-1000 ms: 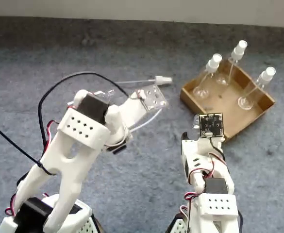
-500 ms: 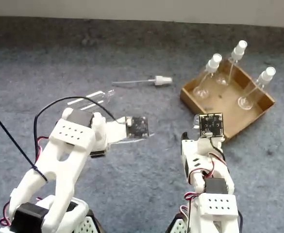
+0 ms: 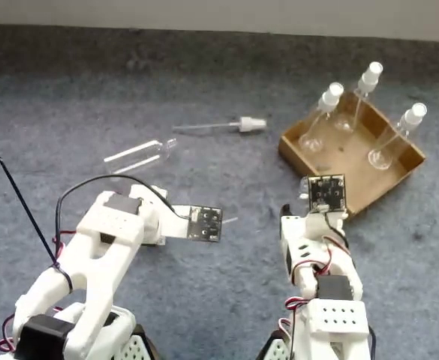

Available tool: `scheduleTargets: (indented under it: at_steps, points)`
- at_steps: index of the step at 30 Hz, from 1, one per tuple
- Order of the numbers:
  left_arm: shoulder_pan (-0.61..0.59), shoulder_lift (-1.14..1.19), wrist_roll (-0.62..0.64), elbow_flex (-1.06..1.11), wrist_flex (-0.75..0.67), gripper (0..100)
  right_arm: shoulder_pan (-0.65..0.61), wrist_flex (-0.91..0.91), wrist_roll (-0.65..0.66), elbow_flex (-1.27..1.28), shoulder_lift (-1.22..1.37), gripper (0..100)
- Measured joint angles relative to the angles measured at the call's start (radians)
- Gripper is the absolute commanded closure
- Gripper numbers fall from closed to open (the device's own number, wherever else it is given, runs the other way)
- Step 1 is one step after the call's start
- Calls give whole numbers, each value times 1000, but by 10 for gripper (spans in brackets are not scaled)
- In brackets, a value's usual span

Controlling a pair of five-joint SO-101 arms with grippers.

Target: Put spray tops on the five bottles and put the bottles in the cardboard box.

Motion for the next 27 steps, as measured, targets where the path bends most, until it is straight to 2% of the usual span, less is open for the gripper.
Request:
scheduleTargets:
  at_steps: [8,10,13,18,20,23,27]
  points:
    - [-2,-2,-2,11,-8,857,0,0,0,0,0,917]
    - [0,-2,34,11,-8,857,0,0,0,0,0,917]
    - [0,-5,222,-18,-8,855,0,0,0,0,0,917]
    - [0,-97,677,-83,-8,854,0,0,0,0,0,917]
    - [0,-155,819,-86,-8,855,0,0,0,0,0,917]
    - [-2,-250,910,-86,38,856,0,0,0,0,0,917]
    - [-2,-373,925,-86,201,857,0,0,0,0,0,917]
